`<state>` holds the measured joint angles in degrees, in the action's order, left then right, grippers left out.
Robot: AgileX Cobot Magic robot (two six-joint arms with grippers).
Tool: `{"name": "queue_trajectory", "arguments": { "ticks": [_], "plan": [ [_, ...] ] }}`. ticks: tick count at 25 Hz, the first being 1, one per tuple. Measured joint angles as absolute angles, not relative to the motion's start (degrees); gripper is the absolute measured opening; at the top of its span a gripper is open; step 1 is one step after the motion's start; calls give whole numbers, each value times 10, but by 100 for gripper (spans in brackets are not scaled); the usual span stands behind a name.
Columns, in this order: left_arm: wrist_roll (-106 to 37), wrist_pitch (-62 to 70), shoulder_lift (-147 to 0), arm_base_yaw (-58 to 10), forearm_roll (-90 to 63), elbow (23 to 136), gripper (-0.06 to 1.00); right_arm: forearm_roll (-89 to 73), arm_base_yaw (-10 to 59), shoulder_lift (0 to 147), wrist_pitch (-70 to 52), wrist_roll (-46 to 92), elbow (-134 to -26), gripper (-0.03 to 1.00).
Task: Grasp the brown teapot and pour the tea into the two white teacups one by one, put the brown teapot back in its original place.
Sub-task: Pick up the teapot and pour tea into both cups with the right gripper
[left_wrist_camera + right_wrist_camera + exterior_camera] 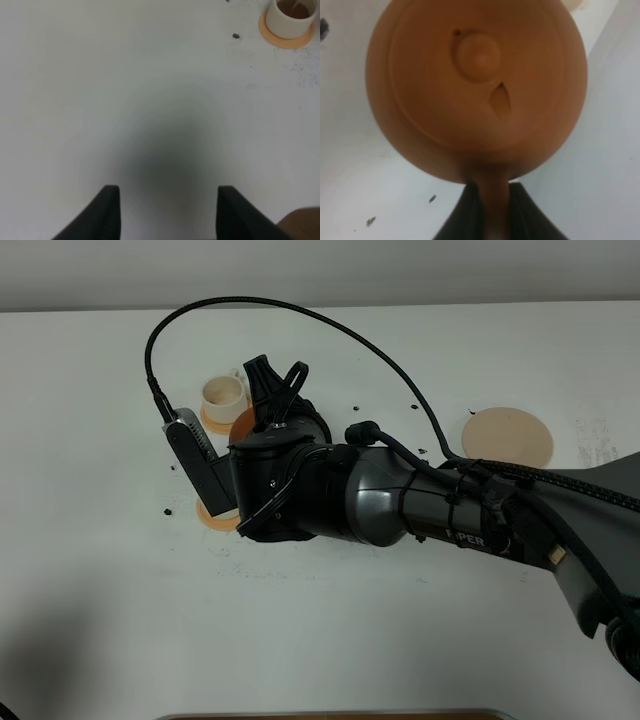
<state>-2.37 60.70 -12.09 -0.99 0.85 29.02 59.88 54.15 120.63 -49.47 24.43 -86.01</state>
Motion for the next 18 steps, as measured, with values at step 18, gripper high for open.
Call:
{"name": "queue_trajectory", "arguments": {
  "ticks": [18],
  "plan": [
    [-24, 607, -121, -10, 8, 290, 46, 627, 542, 1206, -490, 260, -860, 12]
  ]
}}
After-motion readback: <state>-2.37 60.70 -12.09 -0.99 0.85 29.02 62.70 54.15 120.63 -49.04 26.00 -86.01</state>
